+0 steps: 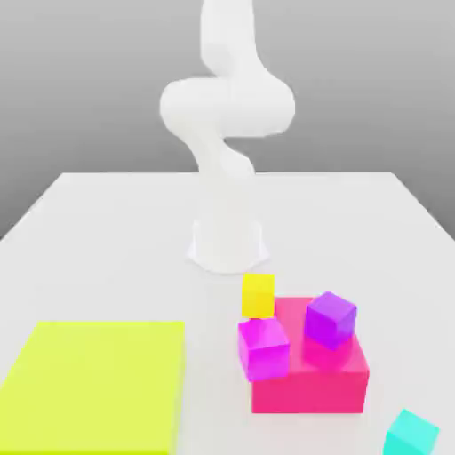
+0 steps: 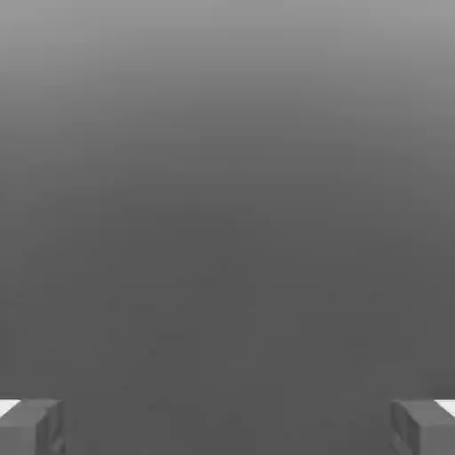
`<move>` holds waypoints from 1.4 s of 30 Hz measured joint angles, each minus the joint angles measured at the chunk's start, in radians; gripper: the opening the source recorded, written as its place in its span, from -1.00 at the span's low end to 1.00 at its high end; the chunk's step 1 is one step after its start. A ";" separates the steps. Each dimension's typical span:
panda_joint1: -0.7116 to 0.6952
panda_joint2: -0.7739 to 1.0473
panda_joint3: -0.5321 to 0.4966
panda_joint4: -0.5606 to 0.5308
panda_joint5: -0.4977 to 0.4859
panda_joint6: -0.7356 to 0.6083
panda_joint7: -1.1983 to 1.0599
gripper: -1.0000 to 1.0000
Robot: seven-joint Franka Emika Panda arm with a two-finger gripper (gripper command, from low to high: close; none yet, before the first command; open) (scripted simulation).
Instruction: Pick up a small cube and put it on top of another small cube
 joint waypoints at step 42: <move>0.270 1.226 0.124 0.087 -0.158 0.392 -0.264 -1.00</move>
